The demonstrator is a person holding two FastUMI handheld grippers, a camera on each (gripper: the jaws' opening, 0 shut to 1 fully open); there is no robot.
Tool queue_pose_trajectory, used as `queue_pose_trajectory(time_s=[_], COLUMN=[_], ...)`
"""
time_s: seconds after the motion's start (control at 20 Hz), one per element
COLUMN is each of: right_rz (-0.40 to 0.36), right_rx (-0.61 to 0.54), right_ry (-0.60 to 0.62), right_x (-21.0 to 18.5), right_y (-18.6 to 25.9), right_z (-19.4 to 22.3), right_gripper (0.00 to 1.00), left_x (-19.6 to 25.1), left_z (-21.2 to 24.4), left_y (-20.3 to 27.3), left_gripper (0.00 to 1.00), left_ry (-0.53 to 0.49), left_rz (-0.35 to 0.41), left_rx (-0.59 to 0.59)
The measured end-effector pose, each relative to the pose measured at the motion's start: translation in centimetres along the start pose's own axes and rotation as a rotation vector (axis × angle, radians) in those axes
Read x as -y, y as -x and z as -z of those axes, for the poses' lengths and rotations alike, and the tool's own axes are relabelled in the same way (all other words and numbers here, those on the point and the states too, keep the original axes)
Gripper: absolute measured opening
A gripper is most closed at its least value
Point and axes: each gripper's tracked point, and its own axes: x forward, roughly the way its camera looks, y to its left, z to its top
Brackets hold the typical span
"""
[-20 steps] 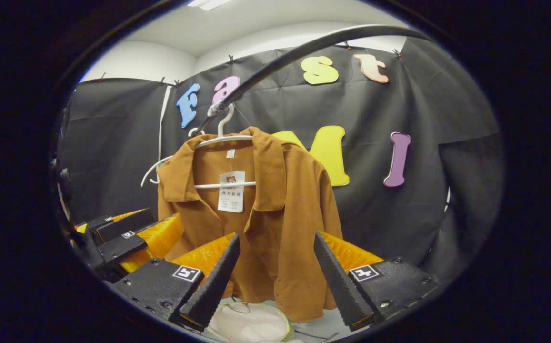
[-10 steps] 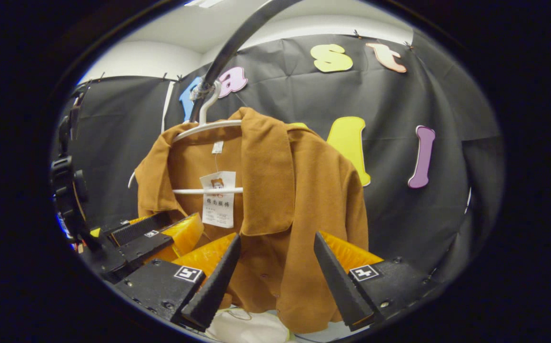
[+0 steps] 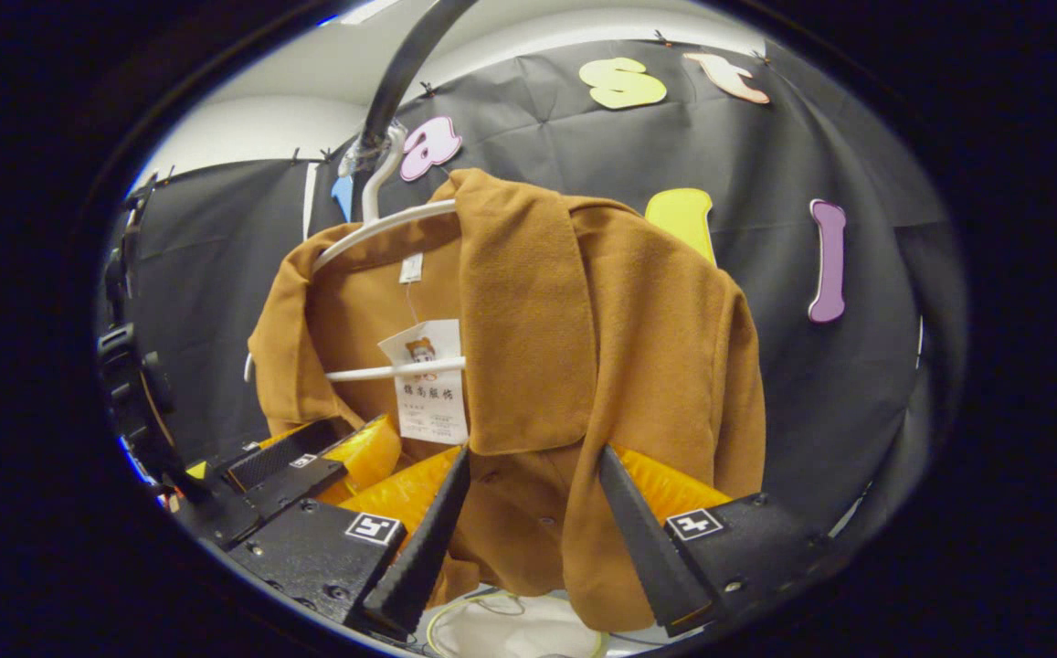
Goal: Grasp the clothes on the hanger with both hands and then place them into the laundry hamper below.
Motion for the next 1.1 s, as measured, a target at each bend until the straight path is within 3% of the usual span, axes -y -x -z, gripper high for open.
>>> queue_pose_trajectory(time_s=[0.05, 0.15, 0.35, 0.4, 0.55, 0.6, 0.65, 0.75, 0.8, 0.9, 1.05, 1.1], right_rz=[-0.004, -0.022, 0.046, 0.061, 0.12, 0.116, 0.103, 0.09, 0.054, 0.011, -0.068, -0.107], right_rx=[0.018, 0.039, 0.041, 0.032, 0.04, 0.038, 0.037, 0.054, 0.048, 0.035, 0.033, 0.029], right_ry=[-0.011, -0.024, -0.002, 0.0, -0.001, 0.001, 0.005, -0.009, -0.042, -0.083, -0.092, -0.101], right_x=[-0.2, -1.0, -0.3, 0.0, 1.3, 1.4, 1.6, 2.8, 2.9, 3.3, 3.2, 2.9], right_y=[0.2, 0.2, -1.7, -2.3, -3.4, -3.7, -3.8, -4.0, -4.3, -4.8, -4.6, -4.6], right_z=[-0.5, -1.2, -1.6, -1.6, -1.6, -1.2, -1.4, -1.6, -1.7, -1.8, -1.6, -1.7], right_gripper=[0.91, 0.91, 0.91, 0.87, 0.73, 0.55, 0.48, 0.31, 0.12, 0.04, 0.04, 0.04], left_x=[-0.2, -0.6, -1.8, -2.2, -2.8, -2.7, -2.5, -2.9, -3.6, -3.7, -4.3, -4.0], left_z=[-0.2, -0.3, -0.6, -0.5, 0.3, 0.4, 0.5, 0.5, 0.6, 0.9, 1.0, 1.0], left_y=[0.1, 0.0, 0.0, -0.2, -0.9, -1.0, -1.0, -1.0, -1.1, -0.9, -0.8, -0.8], left_gripper=[0.96, 0.96, 0.96, 1.0, 0.88, 0.65, 0.73, 0.5, 0.37, 0.11, 0.0, 0.07], left_ry=[-0.001, 0.001, 0.0, -0.006, -0.018, -0.024, -0.03, -0.039, -0.037, -0.021, -0.03, -0.034], left_rz=[-0.001, -0.002, -0.026, -0.039, -0.065, -0.056, -0.044, -0.046, -0.065, -0.05, -0.052, -0.041], left_rx=[0.007, 0.005, 0.01, 0.003, -0.027, -0.03, -0.035, -0.036, -0.037, -0.051, -0.063, -0.066])
